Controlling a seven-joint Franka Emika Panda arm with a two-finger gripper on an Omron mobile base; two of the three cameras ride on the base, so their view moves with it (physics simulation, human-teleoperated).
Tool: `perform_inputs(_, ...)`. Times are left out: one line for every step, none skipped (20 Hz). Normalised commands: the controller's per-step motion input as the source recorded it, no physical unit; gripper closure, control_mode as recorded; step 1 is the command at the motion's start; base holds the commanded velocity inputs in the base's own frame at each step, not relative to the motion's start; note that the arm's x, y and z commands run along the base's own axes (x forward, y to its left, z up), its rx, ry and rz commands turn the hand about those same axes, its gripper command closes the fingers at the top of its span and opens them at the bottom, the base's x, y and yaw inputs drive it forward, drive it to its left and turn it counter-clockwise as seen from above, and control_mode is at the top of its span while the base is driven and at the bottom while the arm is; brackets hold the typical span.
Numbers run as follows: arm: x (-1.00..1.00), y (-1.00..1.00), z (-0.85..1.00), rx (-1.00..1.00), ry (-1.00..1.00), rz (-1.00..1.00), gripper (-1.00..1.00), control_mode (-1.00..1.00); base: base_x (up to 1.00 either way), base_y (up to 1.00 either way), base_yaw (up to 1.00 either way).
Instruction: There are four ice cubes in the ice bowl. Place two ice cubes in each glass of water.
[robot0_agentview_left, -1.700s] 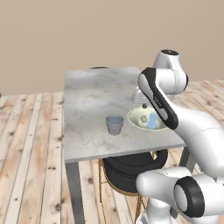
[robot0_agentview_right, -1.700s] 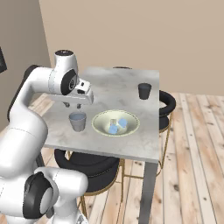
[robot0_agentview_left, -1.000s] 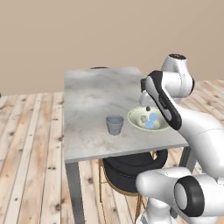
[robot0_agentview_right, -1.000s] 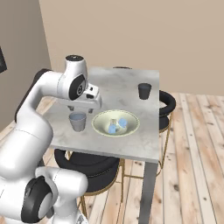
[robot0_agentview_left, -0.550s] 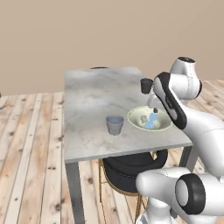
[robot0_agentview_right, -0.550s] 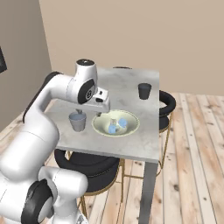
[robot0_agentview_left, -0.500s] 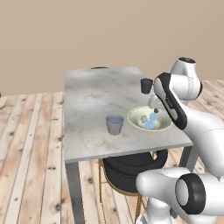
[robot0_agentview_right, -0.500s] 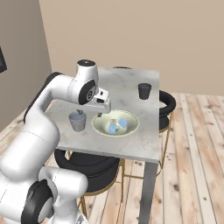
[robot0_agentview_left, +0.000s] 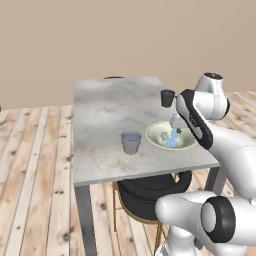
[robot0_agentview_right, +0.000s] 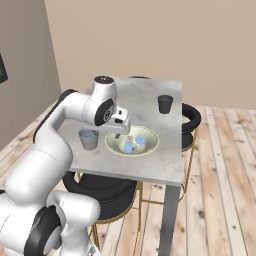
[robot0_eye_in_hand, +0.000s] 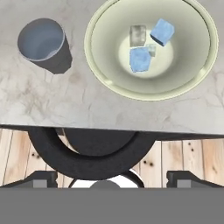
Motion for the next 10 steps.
perform_inputs(0.12,0.0,-0.17,0.0,0.0,0.0,-1.0,-1.0,0.0,0.0,0.0)
perform_inputs(0.14,0.0,-0.18,0.0,0.0,0.0,-1.0,-1.0,0.0,0.0,0.0)
perform_inputs(0.15,0.0,-0.2,0.0,0.0,0.0,-1.0,-1.0,0.0,0.0,0.0)
perform_inputs(0.17,-0.02,-0.21,0.0,0.0,0.0,-1.0,-1.0,0.0,0.0,0.0)
perform_inputs(0.17,-0.03,-0.21,0.0,0.0,0.0,-1.0,-1.0,0.0,0.0,0.0)
perform_inputs(0.19,-0.11,-0.23,0.0,0.0,0.0,-1.0,-1.0,0.0,0.0,0.0)
perform_inputs(0.21,-0.17,-0.24,0.0,0.0,0.0,-1.0,-1.0,0.0,0.0,0.0)
perform_inputs(0.23,-0.17,-0.24,0.0,0.0,0.0,-1.0,-1.0,0.0,0.0,0.0)
perform_inputs(0.21,-0.18,-0.23,0.0,0.0,0.0,-1.0,-1.0,0.0,0.0,0.0)
perform_inputs(0.19,-0.18,-0.2,0.0,0.0,0.0,-1.0,-1.0,0.0,0.0,0.0)
